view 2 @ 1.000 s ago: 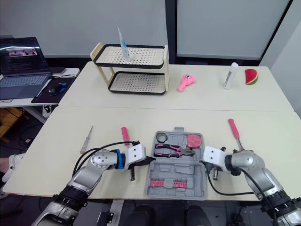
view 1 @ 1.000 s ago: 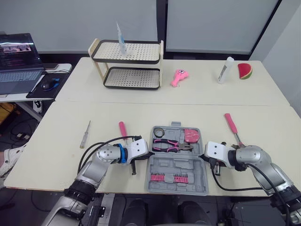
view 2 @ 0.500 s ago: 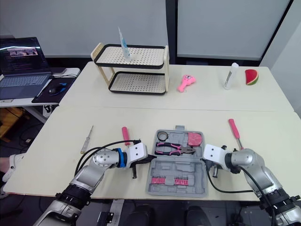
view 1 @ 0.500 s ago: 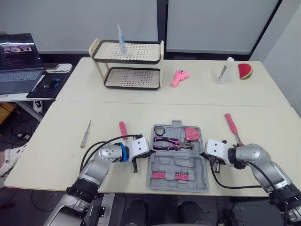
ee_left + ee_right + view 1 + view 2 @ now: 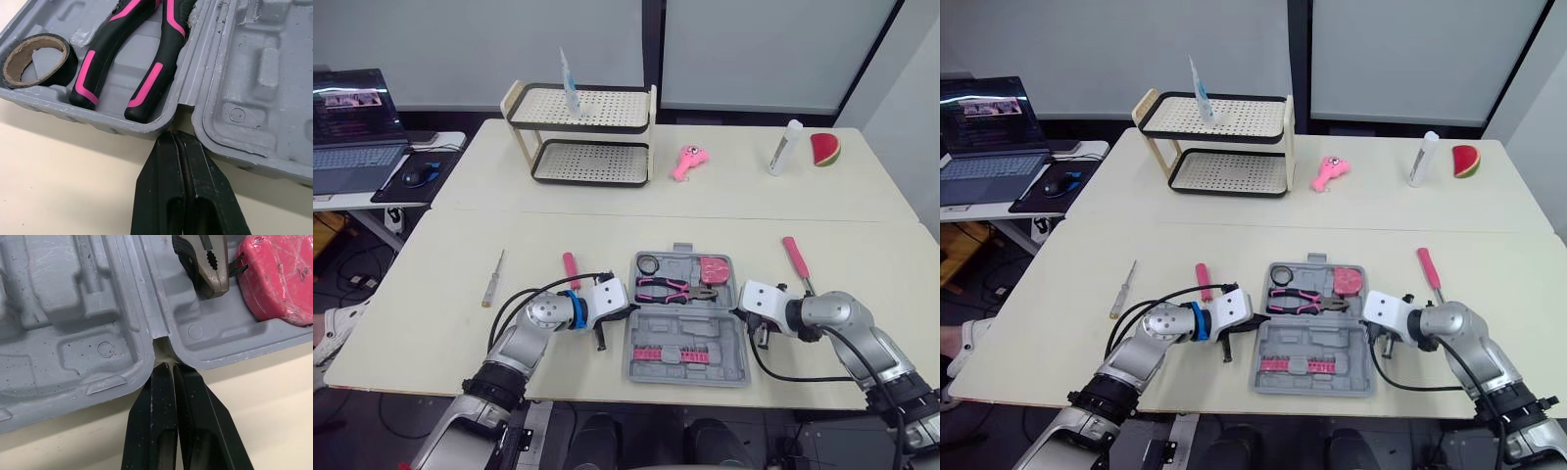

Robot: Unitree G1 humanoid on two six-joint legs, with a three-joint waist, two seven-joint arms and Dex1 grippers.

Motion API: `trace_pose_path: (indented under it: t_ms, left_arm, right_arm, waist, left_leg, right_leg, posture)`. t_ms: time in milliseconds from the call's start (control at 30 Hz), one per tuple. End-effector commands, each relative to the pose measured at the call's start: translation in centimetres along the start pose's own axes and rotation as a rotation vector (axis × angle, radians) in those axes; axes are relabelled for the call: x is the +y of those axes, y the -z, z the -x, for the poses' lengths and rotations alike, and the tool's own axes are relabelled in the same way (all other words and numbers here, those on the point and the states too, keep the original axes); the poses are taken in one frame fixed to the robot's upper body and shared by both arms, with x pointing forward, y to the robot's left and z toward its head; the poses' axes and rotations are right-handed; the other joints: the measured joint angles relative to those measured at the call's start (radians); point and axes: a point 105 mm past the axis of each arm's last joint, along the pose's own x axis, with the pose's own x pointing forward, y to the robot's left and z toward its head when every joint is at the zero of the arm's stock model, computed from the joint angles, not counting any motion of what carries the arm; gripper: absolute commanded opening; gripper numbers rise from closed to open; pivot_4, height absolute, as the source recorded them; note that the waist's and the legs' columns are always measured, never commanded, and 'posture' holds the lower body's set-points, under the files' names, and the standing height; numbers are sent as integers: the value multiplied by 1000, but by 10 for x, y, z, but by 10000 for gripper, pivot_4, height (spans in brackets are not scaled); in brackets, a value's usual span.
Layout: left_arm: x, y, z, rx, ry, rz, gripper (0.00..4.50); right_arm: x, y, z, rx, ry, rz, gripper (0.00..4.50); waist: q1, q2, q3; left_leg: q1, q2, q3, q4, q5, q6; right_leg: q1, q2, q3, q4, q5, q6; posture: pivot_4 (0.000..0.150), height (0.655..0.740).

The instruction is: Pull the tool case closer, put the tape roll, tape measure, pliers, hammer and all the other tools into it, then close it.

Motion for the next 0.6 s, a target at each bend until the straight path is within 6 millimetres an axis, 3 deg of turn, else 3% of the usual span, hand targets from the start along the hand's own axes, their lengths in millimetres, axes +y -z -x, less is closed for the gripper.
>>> trace_pose_path:
  t_ms: [33,600]
  left_arm:
    - [-5,-13,-11,-41,17,-32,248]
    - [-3,-8,-10,-27,6,-26,248]
  right_arm:
    - [4,-19,-7,-63,-21,38,0]
    - [5,-22,-10,-66,-30,35,0]
  waist:
    - [-1,0,0]
    - [-3,0,0]
  left_leg:
    - [0,0,0,0,0,0]
    - [0,0,0,0,0,0]
  right_leg:
    - [0,0,0,0,0,0]
    - [0,0,0,0,0,0]
  posture:
    - [1500,7290]
    - [1500,7290]
